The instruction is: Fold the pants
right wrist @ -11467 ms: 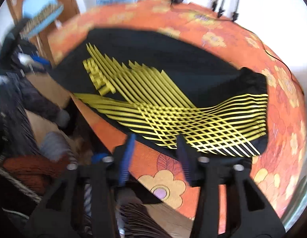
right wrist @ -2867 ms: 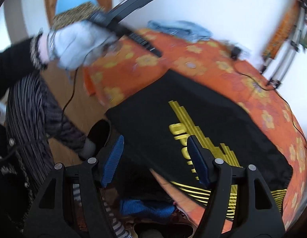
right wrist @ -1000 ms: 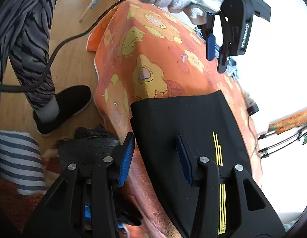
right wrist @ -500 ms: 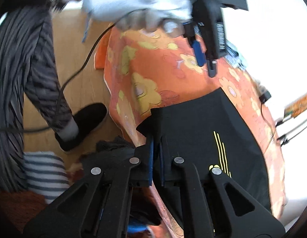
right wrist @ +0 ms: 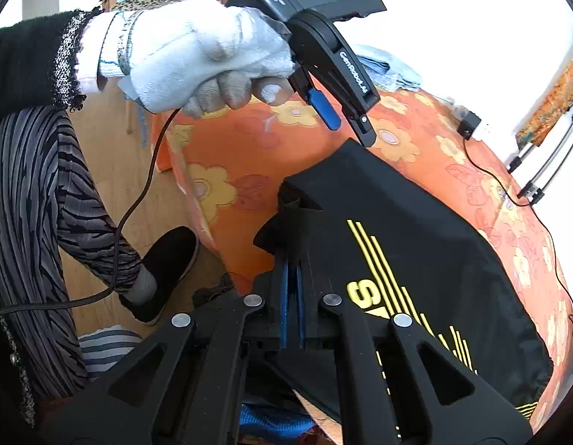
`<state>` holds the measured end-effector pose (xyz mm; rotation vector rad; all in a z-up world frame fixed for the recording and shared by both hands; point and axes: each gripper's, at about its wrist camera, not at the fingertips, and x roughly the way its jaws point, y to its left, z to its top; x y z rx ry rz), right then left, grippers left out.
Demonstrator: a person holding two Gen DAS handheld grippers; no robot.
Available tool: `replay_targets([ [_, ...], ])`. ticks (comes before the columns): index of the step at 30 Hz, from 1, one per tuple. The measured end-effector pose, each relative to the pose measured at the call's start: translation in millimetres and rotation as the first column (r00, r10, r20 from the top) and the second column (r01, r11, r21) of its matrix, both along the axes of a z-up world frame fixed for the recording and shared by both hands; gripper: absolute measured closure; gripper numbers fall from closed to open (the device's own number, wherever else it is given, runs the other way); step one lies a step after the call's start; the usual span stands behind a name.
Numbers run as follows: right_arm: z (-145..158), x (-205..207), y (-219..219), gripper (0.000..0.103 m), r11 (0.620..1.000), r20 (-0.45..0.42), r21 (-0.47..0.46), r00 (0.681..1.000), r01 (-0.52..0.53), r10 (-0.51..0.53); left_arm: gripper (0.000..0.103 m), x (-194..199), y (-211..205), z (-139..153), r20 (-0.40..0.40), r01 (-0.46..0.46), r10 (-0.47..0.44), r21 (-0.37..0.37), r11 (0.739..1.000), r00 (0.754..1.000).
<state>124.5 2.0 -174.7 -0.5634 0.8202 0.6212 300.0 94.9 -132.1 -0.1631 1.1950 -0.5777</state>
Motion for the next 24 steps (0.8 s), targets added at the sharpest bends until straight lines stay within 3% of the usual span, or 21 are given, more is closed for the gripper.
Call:
replay_targets([
  [7,2.7,-3.3,-13.9,0.099,0.999,0.002,0.02,0.999,0.033,-0.033,0.05,4.4,-17.9,-7.3,0.03,0.021,-0.024,0.097,0.995,0.999],
  [9,1.3,-3.2,-16.6,0.099,0.999,0.002,0.02,0.999,0.041,-0.041,0.072,2.6,-17.6,-8.6,0.039,0.017,-0.022,0.107,0.994,0.999],
  [11,1.0,-2.9,-19.9,0.099,0.998,0.0,0.028,0.999,0.052,-0.052,0.084,-0.4,-17.6,-10.0,0.033,0.026,-0.03,0.111,0.994,0.999],
  [13,1.4,-1.8,-22.2,0.099,0.998,-0.001,0.037,0.998,0.06,-0.06,0.086,-2.9,-17.7,-10.9,0.026,0.032,-0.035,0.098,0.995,0.999],
  [15,2.1,-0.7,-25.4,0.099,0.997,-0.001,0.047,0.998,0.067,-0.067,0.093,-6.4,-19.9,-11.3,0.037,0.041,-0.046,0.119,0.992,0.998],
  [24,13.8,2.2,-35.5,0.099,0.99,0.024,0.085,0.993,0.109,-0.112,0.096,-7.5,-23.1,8.9,0.067,-0.016,0.012,0.052,0.999,0.998],
])
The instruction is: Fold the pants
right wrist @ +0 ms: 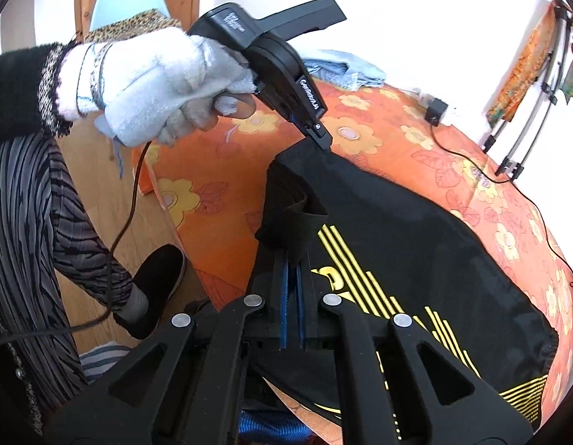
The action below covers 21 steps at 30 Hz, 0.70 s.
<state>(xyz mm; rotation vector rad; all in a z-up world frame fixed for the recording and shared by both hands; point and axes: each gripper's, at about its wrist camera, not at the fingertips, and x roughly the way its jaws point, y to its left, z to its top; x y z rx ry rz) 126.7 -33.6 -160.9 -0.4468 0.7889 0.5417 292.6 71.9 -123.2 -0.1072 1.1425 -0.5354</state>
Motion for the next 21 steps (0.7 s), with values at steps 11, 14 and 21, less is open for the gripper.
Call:
replay_targets([
  [11,17.1,-3.1,-26.5,0.1,0.995,0.02,0.05,0.996,0.086,-0.087,0.096,-1.8,-12.1,9.6,0.019,0.002,-0.002,0.0,1.0,1.0],
  [14,20.7,-2.0,-36.2,0.1,0.992,0.021,0.057,0.993,0.112,-0.113,0.096,1.8,-18.4,7.2,0.012,0.004,-0.004,0.016,1.0,1.0],
  [21,17.7,1.1,-45.8,0.1,0.987,-0.015,0.098,0.992,0.125,-0.124,0.088,6.6,-13.6,5.0,-0.031,-0.017,0.018,0.014,1.0,0.999],
])
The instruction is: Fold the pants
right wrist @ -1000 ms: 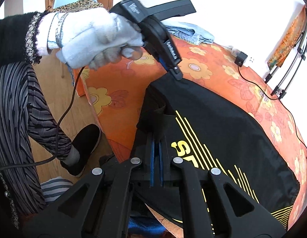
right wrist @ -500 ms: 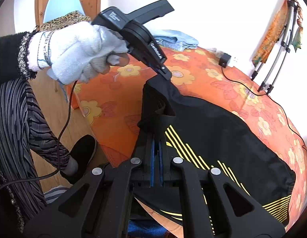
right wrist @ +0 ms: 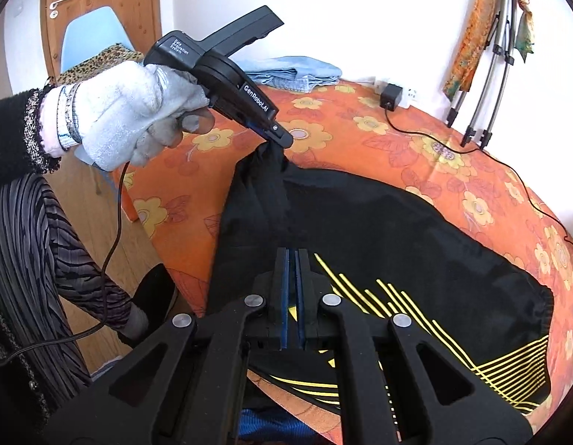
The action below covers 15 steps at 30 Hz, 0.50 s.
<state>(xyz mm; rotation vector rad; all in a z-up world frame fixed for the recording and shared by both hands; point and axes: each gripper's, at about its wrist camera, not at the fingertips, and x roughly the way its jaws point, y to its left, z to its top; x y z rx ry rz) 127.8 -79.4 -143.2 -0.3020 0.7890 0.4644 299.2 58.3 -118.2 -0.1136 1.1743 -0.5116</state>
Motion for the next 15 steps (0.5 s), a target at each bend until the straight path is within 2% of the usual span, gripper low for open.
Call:
replay_targets([
  [3,-6.8,1.2,10.0,0.1,0.998,-0.047,0.03,0.997,-0.06,0.061,0.088,-4.8,9.8,-1.7,0.012,-0.014,0.013,0.029,0.999,1.0],
  [6,-12.9,1.7,12.2,0.1,0.997,-0.071,0.034,0.995,-0.063,0.065,0.088,-7.9,18.9,-7.5,-0.001,-0.024,0.024,0.036,0.999,1.0],
  [7,-16.5,5.6,7.9,0.096,0.997,-0.115,0.061,0.992,-0.05,0.057,0.088,-8.3,20.4,-8.8,-0.007,-0.028,0.028,0.032,0.999,1.0],
  [9,-22.6,11.8,-1.8,0.075,0.995,-0.172,0.099,0.985,-0.012,0.029,0.08,-8.8,24.9,-10.9,-0.016,-0.034,0.035,0.032,0.999,0.999],
  [10,-25.4,14.6,-7.7,0.06,0.992,-0.197,0.123,0.98,0.014,0.011,0.078,-9.2,27.5,-10.6,-0.015,-0.035,0.036,0.029,0.999,0.999],
  [11,-28.5,17.0,-14.1,0.057,0.988,-0.22,0.149,0.975,0.041,-0.008,0.074,-9.5,29.4,-9.8,-0.014,-0.036,0.036,0.027,0.999,0.999],
  [15,-41.1,29.5,-24.2,0.057,0.974,-0.304,0.203,0.952,0.103,-0.037,0.074,-9.1,39.3,-7.2,-0.009,-0.05,0.05,0.013,0.999,0.999],
])
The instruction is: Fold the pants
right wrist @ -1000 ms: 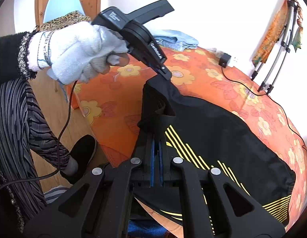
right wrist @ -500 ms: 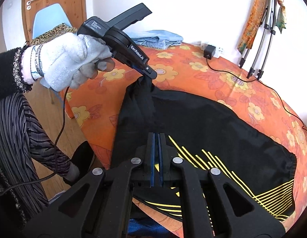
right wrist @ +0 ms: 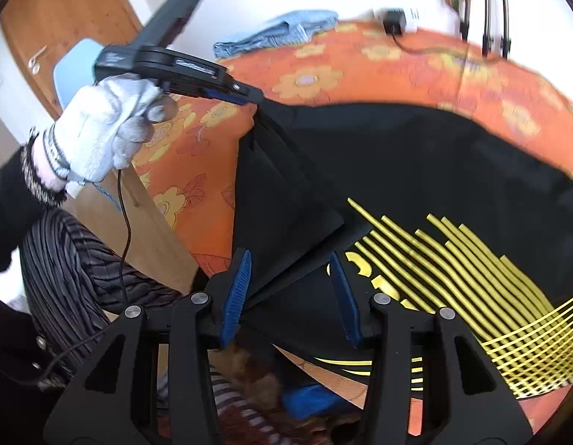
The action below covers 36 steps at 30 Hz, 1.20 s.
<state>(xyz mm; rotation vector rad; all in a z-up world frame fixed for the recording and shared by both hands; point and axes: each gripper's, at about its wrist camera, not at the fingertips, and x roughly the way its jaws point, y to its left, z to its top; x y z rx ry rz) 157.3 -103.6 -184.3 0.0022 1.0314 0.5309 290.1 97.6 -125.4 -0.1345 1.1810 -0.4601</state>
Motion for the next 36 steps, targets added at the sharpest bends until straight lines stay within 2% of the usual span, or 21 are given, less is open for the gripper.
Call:
replay_targets([
  [4,-13.5,14.7,0.6,0.057,0.998,-0.055,-0.019,0.997,0.06,-0.061,0.074,-0.6,6.0,1.1,-0.001,-0.013,0.013,-0.014,1.0,1.0],
  [8,-19.6,24.9,-9.0,0.052,0.99,-0.129,0.066,0.985,0.124,-0.115,0.074,0.6,10.0,1.1,-0.005,-0.023,0.023,-0.023,0.999,1.0],
  [10,-20.2,29.2,-5.9,0.051,0.988,-0.133,0.065,0.983,0.137,-0.127,0.074,2.6,13.2,0.3,-0.016,-0.033,0.032,-0.033,0.999,0.999],
  [13,-19.2,31.4,12.5,0.052,0.993,-0.081,-0.016,0.989,0.12,-0.121,0.074,3.4,17.2,1.8,-0.025,-0.043,0.041,-0.059,0.997,0.999],
  [15,-19.5,29.2,27.8,0.062,0.992,-0.029,-0.091,0.995,0.09,-0.093,0.074,4.3,20.4,0.6,-0.046,-0.055,0.051,-0.09,0.994,0.998],
  [16,-19.8,27.8,34.2,0.079,0.99,-0.011,-0.122,0.997,0.068,-0.07,0.074,4.5,21.7,-1.2,-0.062,-0.061,0.055,-0.107,0.992,0.997],
  [17,-20.0,25.7,39.4,0.092,0.987,0.004,-0.153,0.999,0.053,-0.053,0.07,5.0,23.3,-4.6,-0.088,-0.068,0.057,-0.125,0.99,0.995],
  [18,-19.3,24.3,40.9,0.099,0.988,0.005,-0.146,0.999,0.038,-0.037,0.065,5.1,23.9,-7.0,-0.102,-0.074,0.061,-0.135,0.988,0.993],
  [19,-19.5,23.2,42.3,0.099,0.991,-0.009,-0.133,1.0,0.021,-0.022,0.064,4.7,23.4,-7.9,-0.107,-0.077,0.062,-0.137,0.988,0.992],
  [23,-8.5,14.9,40.2,0.099,0.988,0.053,-0.152,0.998,0.034,-0.026,0.063,4.8,17.3,-12.0,-0.119,-0.064,0.048,-0.131,0.989,0.992],
  [26,0.6,12.6,34.0,0.099,0.988,0.069,-0.147,0.997,0.046,-0.037,0.056,7.6,11.6,-12.4,-0.132,-0.065,0.045,-0.156,0.986,0.99],
  [30,6.6,6.4,32.9,0.099,0.985,0.102,-0.166,0.995,0.041,-0.025,0.054,13.1,-0.3,-12.5,-0.151,-0.076,0.05,-0.171,0.982,0.987],
  [34,6.8,-1.1,37.9,0.099,0.984,0.118,-0.176,0.993,0.024,-0.003,0.054,13.1,-3.3,-4.8,-0.138,-0.082,0.058,-0.173,0.982,0.989],
  [36,7.1,-4.8,41.6,0.099,0.984,0.124,-0.179,0.992,0.008,0.014,0.051,13.8,-2.6,-2.3,-0.131,-0.084,0.062,-0.17,0.982,0.989],
])
